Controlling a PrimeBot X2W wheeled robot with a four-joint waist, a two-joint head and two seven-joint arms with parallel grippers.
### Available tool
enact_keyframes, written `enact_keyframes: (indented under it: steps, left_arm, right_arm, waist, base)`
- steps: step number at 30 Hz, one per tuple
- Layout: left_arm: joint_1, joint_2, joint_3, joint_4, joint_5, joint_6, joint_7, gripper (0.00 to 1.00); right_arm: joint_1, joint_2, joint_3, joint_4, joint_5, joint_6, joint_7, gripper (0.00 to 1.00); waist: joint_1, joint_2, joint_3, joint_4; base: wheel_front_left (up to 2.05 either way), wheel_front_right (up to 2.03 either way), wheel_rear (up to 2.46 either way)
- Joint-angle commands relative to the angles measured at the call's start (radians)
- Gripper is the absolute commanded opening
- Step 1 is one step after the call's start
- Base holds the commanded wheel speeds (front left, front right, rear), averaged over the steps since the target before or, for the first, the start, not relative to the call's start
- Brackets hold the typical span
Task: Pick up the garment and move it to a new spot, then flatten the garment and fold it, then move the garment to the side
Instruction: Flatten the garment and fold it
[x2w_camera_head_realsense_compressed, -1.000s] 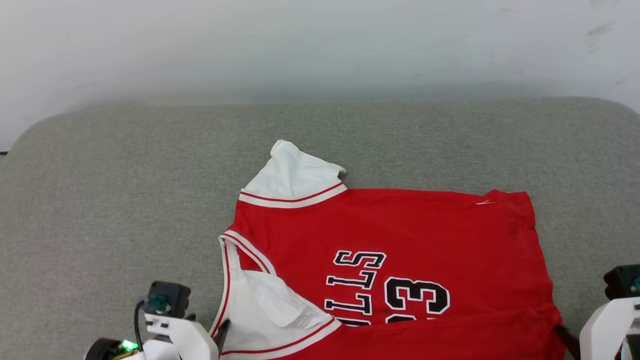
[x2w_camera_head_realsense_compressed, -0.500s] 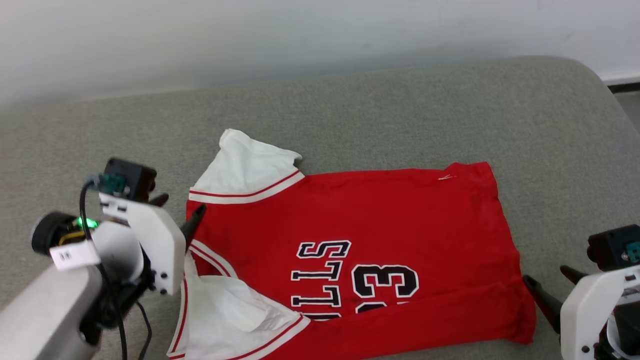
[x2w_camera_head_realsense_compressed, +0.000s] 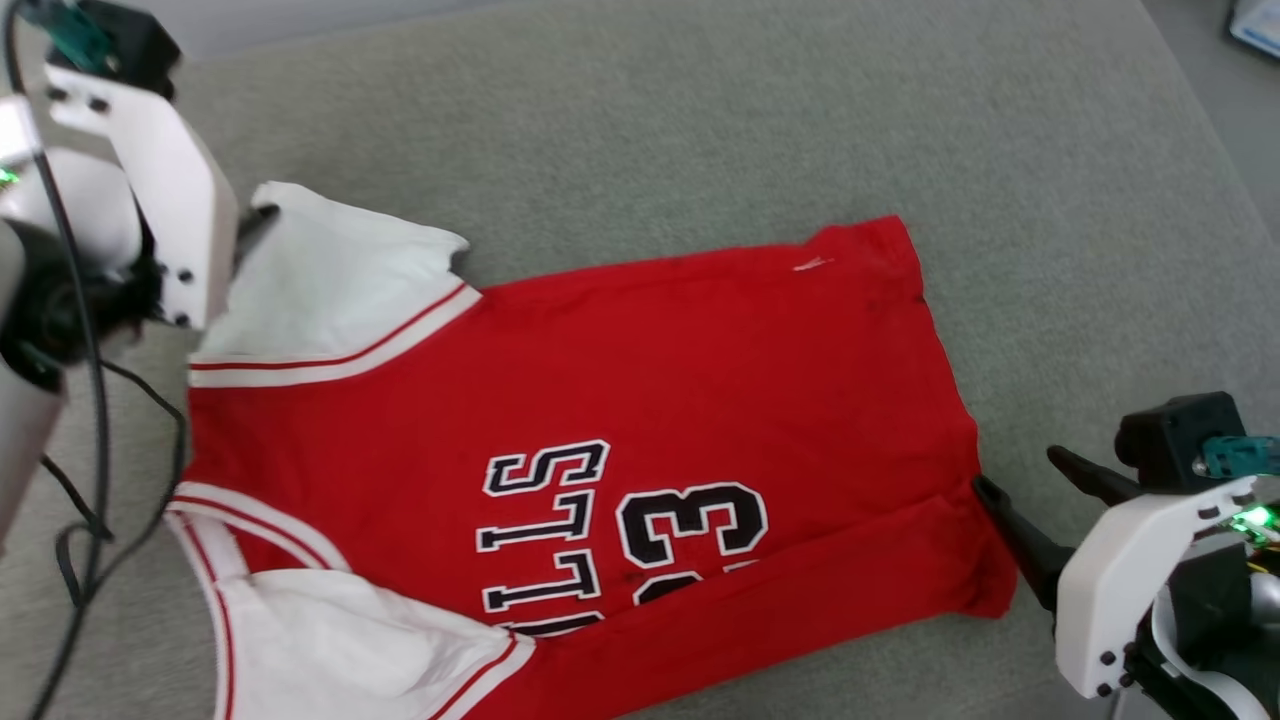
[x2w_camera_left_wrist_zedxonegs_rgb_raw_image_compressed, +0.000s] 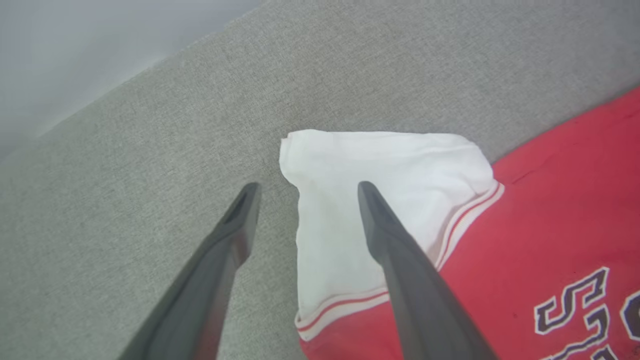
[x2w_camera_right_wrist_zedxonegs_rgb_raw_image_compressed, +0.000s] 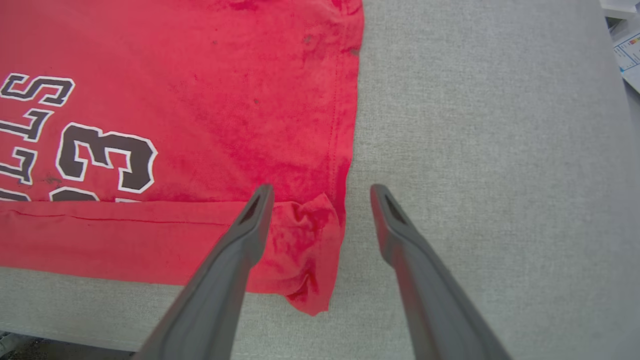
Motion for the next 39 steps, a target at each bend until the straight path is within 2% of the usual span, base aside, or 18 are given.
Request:
enact_keyframes:
  steps: [1, 7, 17, 18, 19, 20, 21, 24, 29, 39]
  left_arm:
    - [-0.046, -0.006, 0.001, 0.049, 0.014, -0.006, 0.004, 1.0]
    - [-0.129, -0.009, -0.021, 0.202, 0.046, -0.027, 0.029, 1.0]
    - [-0.161, -0.028, -0.045, 0.343, 0.061, -0.052, 0.015, 1.0]
    - [-0.157, -0.033, -0.049, 0.355, 0.051, -0.056, 0.035, 0.88]
    - [-0.154, -0.038, -0.052, 0.366, 0.041, -0.063, 0.053, 0.52]
    - [-0.15, -0.044, -0.054, 0.373, 0.033, -0.067, 0.063, 0.52]
    - [-0.148, -0.048, -0.054, 0.377, 0.027, -0.071, 0.067, 0.0]
    - [-0.144, -0.06, -0.043, 0.386, 0.008, -0.073, 0.05, 0.0]
    - [-0.153, -0.08, -0.024, 0.379, 0.01, -0.085, -0.06, 0.0]
    - [-0.129, -0.132, -0.038, 0.313, -0.004, -0.112, -0.199, 0.0]
  right_arm:
    - [-0.022, 0.013, 0.013, 0.003, -0.007, -0.001, -0.013, 1.0]
    - [-0.052, 0.025, 0.042, 0.027, -0.009, -0.001, -0.038, 1.0]
    - [-0.061, 0.032, 0.058, 0.052, -0.016, -0.001, -0.056, 1.0]
    - [-0.061, 0.032, 0.058, 0.053, -0.016, -0.001, -0.056, 1.0]
    - [-0.062, 0.033, 0.057, 0.055, -0.017, -0.001, -0.057, 1.0]
    - [-0.063, 0.033, 0.057, 0.057, -0.017, -0.001, -0.058, 1.0]
    - [-0.065, 0.034, 0.056, 0.058, -0.017, -0.001, -0.059, 1.0]
    - [-0.069, 0.032, 0.05, 0.068, -0.016, -0.001, -0.06, 1.0]
    - [-0.092, 0.007, 0.033, 0.08, 0.001, -0.001, -0.043, 1.0]
    - [-0.201, -0.098, -0.007, 0.121, 0.041, -0.001, 0.06, 1.0]
  waist:
    - [-0.0002, -0.0001, 0.059, -0.052]
    - [-0.0002, -0.0001, 0.102, -0.087]
    - [-0.0002, -0.0001, 0.123, -0.104]
    - [-0.0002, -0.0001, 0.124, -0.104]
    - [-0.0002, -0.0001, 0.125, -0.103]
    - [-0.0002, -0.0001, 0.126, -0.103]
    - [-0.0002, -0.0001, 0.127, -0.102]
    - [-0.0002, -0.0001, 0.124, -0.094]
    - [-0.0002, -0.0001, 0.094, -0.064]
    - [-0.0002, -0.0001, 0.024, 0.05]
  base:
    - [0.0, 0.0, 0.0]
    - [0.0, 0.0, 0.0]
    - [0.0, 0.0, 0.0]
    - [0.0, 0.0, 0.0]
    - [0.0, 0.0, 0.0]
    - [0.0, 0.0, 0.0]
    - [0.0, 0.0, 0.0]
    - [0.0, 0.0, 0.0]
    - [0.0, 0.0, 0.0]
    - [0.0, 0.0, 0.0]
